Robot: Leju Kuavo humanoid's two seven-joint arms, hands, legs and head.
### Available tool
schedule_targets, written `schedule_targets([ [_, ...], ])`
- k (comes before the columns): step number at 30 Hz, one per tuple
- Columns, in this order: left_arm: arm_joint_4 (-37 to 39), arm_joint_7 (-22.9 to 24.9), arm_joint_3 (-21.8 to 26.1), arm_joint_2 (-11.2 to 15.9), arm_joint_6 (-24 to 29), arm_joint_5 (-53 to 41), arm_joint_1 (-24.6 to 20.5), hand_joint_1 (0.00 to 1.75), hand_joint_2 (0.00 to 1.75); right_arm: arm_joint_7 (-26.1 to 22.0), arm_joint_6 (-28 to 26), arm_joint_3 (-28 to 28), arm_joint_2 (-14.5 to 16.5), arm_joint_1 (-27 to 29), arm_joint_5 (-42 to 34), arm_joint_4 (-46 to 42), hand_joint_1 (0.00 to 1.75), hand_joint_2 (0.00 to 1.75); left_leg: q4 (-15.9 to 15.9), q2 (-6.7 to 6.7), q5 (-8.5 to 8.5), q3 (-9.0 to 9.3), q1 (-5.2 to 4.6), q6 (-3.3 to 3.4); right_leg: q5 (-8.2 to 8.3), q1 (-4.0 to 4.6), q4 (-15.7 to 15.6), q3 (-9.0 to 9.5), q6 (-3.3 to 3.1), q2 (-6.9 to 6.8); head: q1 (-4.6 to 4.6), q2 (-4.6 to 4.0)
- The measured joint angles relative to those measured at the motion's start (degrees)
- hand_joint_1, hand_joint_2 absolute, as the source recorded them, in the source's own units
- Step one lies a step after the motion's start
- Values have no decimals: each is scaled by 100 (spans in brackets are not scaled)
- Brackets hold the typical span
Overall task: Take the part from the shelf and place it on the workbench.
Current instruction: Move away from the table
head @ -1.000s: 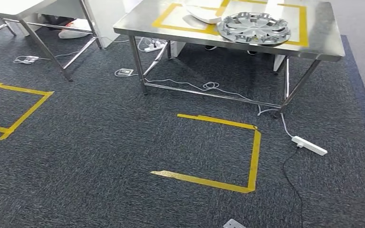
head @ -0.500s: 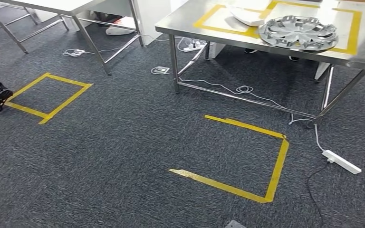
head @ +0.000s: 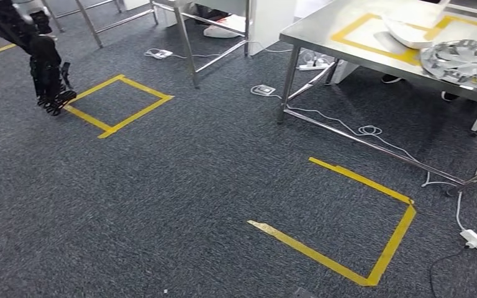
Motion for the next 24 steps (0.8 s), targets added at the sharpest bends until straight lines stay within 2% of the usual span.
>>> schedule_targets([
  [1,0,0,-2,-6,0,-3,-6,0,0,-1,1,1,0,12,-2,1,0,0,0,-76,1,-6,-5,19,-184,0,426,-213,-2,111,5,0],
  [2,0,0,-4,-11,-1,-5,-6,0,0,-5,2,2,0,28,-4,1,0,0,1,-158,1,-9,-13,29,-306,2,800,-414,-5,151,5,0],
  [3,0,0,-6,-13,-2,-8,-1,0,0,-10,3,3,0,44,-8,2,0,0,2,-246,0,-6,-21,33,-312,4,999,-542,-12,164,3,0],
  [4,0,0,-7,-11,-4,-14,5,0,0,-16,3,4,0,56,-13,2,0,0,4,-337,0,1,-28,35,-201,6,976,-571,-22,172,3,0],
  [5,0,0,-8,-10,-6,-22,9,0,0,-23,3,4,0,62,-19,2,0,0,8,-427,-1,11,-32,34,11,5,724,-490,-37,200,2,0],
  [6,0,0,-11,-11,-8,-34,10,0,0,-27,2,4,0,62,-26,2,0,0,14,-513,-2,22,-34,31,266,4,313,-329,-59,281,3,0],
  [7,0,-1,-14,-17,-8,-46,6,0,0,-30,0,4,0,61,-33,3,0,0,24,-587,-5,24,-43,19,441,-3,-79,-166,-80,415,2,0],
  [8,0,-1,-17,-22,-8,-59,-1,0,0,-31,-3,4,0,60,-41,4,0,0,38,-659,-6,12,-43,-1,544,-10,-388,-20,-97,534,-1,0],
  [9,0,-2,-20,-26,-9,-72,-5,0,0,-30,-9,4,0,57,-46,4,0,0,46,-725,0,-9,-37,-31,571,-11,-561,66,-110,619,-3,0],
  [10,0,-2,-22,-29,-11,-83,-4,0,0,-27,-13,4,0,55,-49,5,0,0,47,-788,13,-33,-27,-69,547,-7,-604,100,-120,638,-7,0],
  [11,0,-3,-23,-27,-13,-93,0,0,0,-25,-17,5,3,53,-50,6,0,0,45,-853,29,-55,-16,-106,555,-8,-633,127,-138,583,-6,0],
  [12,0,-3,-24,-26,-15,-102,8,0,0,-22,-20,5,5,49,-50,6,0,0,56,-830,26,-69,-14,-140,571,-12,-653,139,-163,517,-6,0],
  [13,0,-4,-25,-24,-16,-106,11,0,0,-20,-24,6,8,50,-51,7,0,0,125,-719,-22,-101,-22,-171,584,-21,-679,157,-196,445,-21,0],
  [14,0,-4,-26,-21,-17,-109,8,0,0,-20,-28,7,11,54,-52,7,0,0,313,-557,-139,-185,-29,-204,592,-31,-704,176,-228,362,-37,0],
  [15,0,-4,-28,-20,-17,-111,2,0,0,-19,-32,7,11,59,-53,7,0,0,622,-366,-312,-322,-25,-234,589,-31,-715,191,-251,274,-54,0],
  [16,0,-4,-29,-20,-17,-111,-4,0,0,-19,-34,7,11,68,-54,7,0,0,1015,-238,-504,-506,-14,-268,578,-27,-716,201,-269,185,-69,0],
  [17,0,-7,-30,-19,-17,-111,-9,0,0,-18,-33,7,11,79,-54,7,0,0,1406,-183,-662,-688,6,-298,565,-24,-715,208,-276,88,-71,0],
  [18,0,-9,-31,-17,-17,-110,-12,0,0,-17,-33,7,11,88,-54,7,0,0,1654,-160,-725,-801,26,-323,553,-23,-713,218,-276,-4,-71,0],
  [19,0,-11,-31,-15,-17,-110,-13,0,0,-17,-33,7,11,91,-54,7,0,0,1692,-141,-674,-810,47,-343,540,-24,-712,231,-269,-90,-72,0],
  [20,0,-13,-32,-11,-17,-111,-14,0,0,-17,-33,8,11,89,-54,7,0,0,1506,-111,-523,-708,65,-355,524,-26,-711,250,-258,-168,-73,0],
  [21,0,-13,-33,-9,-18,-114,-12,0,0,-17,-33,8,11,83,-54,7,0,0,1143,-39,-312,-516,77,-358,506,-28,-710,277,-241,-235,-73,0],
  [22,0,-13,-35,-7,-19,-119,-12,0,0,-17,-33,9,11,78,-54,7,0,0,746,93,-152,-304,68,-356,482,-20,-708,298,-215,-295,-74,0],
  [24,0,-13,-45,-9,-20,-127,-21,0,0,-17,-33,11,11,71,-53,7,0,0,195,298,-32,-36,32,-292,423,11,-698,312,-139,-409,-72,0],
])
